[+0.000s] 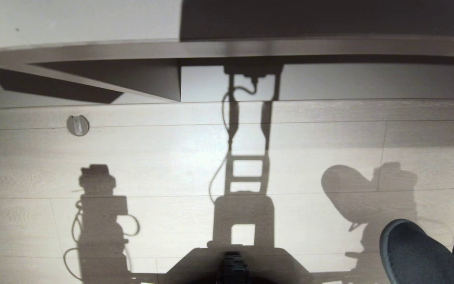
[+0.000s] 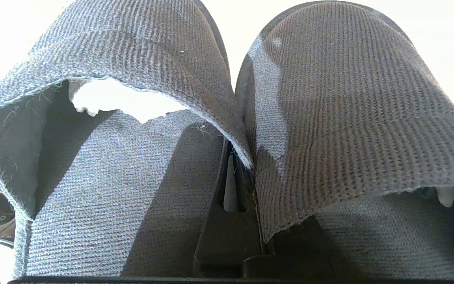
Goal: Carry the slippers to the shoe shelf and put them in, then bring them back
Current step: Place the slippers on the floor
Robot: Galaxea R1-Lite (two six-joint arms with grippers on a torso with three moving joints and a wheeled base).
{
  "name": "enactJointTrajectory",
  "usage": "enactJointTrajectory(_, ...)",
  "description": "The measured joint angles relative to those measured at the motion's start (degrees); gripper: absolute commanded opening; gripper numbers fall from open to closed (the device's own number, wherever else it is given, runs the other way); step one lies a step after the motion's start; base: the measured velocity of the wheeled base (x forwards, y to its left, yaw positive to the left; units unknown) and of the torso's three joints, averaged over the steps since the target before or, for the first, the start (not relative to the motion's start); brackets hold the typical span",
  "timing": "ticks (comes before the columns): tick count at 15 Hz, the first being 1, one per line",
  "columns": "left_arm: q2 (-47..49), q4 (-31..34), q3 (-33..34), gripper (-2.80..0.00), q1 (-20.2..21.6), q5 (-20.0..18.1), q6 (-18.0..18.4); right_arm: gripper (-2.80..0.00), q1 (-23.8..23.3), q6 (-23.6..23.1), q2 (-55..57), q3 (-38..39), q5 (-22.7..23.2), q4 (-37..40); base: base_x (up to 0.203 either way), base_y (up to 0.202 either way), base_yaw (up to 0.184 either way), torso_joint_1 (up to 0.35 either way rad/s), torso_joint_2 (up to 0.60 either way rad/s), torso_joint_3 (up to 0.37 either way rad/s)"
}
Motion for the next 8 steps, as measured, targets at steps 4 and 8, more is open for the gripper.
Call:
enactJointTrajectory(4,0.0,0.0,0.0,-2.8,0.0,0.0,0.0,-2.8,0.0,0.0,0.0,0.0,0.0,0.0,0.0,0.0,0.0,0.0,0.0,0.0)
enactJointTrajectory(8,0.0,0.0,0.0,-2.8,0.0,0.0,-0.1,-2.8,0.0,0.0,0.0,0.0,0.0,0.0,0.0,0.0,0.0,0.0,0.0,0.0)
